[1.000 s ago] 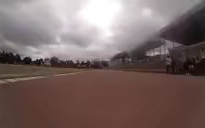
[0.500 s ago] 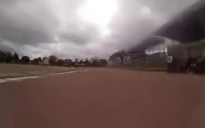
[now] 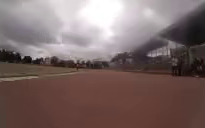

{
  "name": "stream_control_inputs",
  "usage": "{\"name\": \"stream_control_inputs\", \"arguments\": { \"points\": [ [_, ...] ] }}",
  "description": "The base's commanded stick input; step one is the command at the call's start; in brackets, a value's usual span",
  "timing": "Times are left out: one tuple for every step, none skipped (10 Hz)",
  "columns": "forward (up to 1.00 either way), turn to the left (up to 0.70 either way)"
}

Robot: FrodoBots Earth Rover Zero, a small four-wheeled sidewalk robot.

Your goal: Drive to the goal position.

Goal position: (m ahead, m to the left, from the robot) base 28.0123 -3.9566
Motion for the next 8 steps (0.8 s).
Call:
{"name": "stream_control_inputs", "arguments": {
  "points": [
    [1.0, 0.0],
    [1.0, 0.0],
    [1.0, 0.0],
    [1.0, 0.0],
    [1.0, 0.0],
    [1.0, 0.0],
    [1.0, 0.0],
    [1.0, 0.0]
  ]
}}
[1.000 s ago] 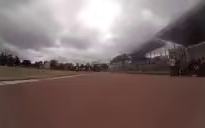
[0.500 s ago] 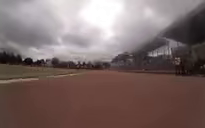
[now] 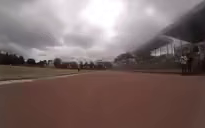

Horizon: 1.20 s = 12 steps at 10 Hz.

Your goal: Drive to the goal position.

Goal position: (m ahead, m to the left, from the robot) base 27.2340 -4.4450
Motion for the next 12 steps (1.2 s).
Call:
{"name": "stream_control_inputs", "arguments": {
  "points": [
    [1.0, 0.0],
    [1.0, 0.0],
    [1.0, 0.0],
    [1.0, 0.0],
    [1.0, 0.0],
    [1.0, 0.0],
    [1.0, 0.0],
    [1.0, 0.0],
    [1.0, 0.0],
    [1.0, 0.0],
    [1.0, 0.0],
    [1.0, 0.0]
  ]
}}
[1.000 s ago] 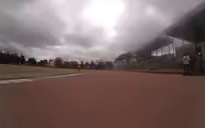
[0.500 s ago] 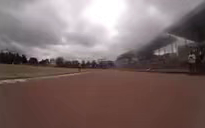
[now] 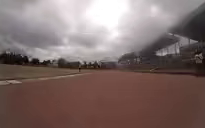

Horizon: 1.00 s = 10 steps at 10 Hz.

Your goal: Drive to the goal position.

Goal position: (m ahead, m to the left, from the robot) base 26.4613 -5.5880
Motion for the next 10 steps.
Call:
{"name": "stream_control_inputs", "arguments": {
  "points": [
    [1.0, 0.0],
    [1.0, 0.0],
    [1.0, 0.0],
    [1.0, 0.0],
    [1.0, 0.0],
    [1.0, 0.0],
    [1.0, 0.0],
    [1.0, 0.0],
    [1.0, 0.0],
    [1.0, 0.0]
  ]
}}
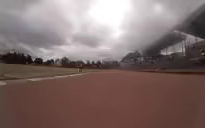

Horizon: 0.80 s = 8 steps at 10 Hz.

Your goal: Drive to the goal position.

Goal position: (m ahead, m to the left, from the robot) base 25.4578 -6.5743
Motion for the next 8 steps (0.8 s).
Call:
{"name": "stream_control_inputs", "arguments": {
  "points": [
    [1.0, 0.0],
    [1.0, 0.0],
    [1.0, 0.0],
    [1.0, 0.0],
    [1.0, 0.0],
    [1.0, 0.0],
    [1.0, 0.0],
    [1.0, 0.0]
  ]
}}
